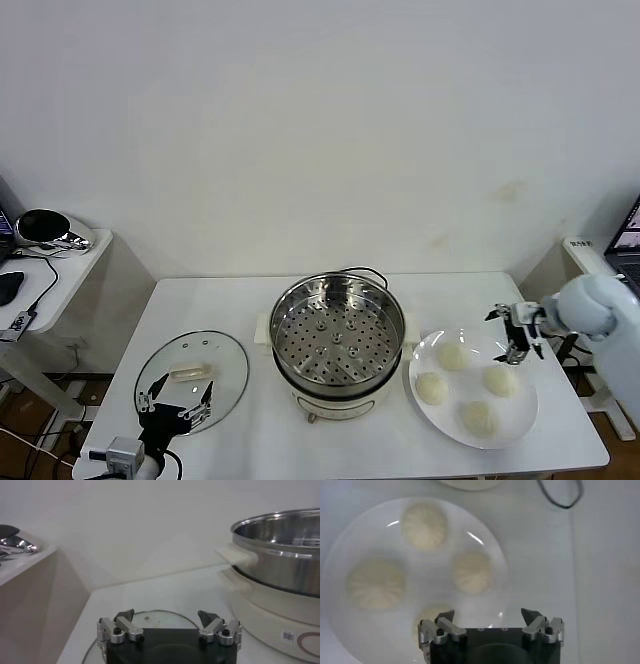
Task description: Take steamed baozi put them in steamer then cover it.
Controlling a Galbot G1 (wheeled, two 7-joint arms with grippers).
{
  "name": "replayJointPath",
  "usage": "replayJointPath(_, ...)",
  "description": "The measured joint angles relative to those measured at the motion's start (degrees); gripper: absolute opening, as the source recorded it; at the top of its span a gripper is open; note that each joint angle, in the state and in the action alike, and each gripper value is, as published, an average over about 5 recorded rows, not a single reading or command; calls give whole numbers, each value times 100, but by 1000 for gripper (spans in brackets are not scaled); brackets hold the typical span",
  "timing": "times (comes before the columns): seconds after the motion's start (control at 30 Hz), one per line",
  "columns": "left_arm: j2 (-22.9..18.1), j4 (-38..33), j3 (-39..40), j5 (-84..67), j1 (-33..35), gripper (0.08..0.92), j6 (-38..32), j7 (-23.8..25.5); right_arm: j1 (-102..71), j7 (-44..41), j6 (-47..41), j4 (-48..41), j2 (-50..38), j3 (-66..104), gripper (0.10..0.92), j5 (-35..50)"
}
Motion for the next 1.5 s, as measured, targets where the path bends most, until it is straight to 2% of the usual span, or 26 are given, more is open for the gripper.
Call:
replayJointPath(0.57,-20,-7,14,68,50,823,15,8,373,136,-91,-608,649,-650,823,-262)
replayJointPath(1.13,-15,91,33,109,56,823,18,-34,395,314,-212,-840,836,-792,817,-343)
replayJointPath(1.5,-39,113,57,126,65,823,18,-46,382,377,-297,-856,841,-805,637,-298)
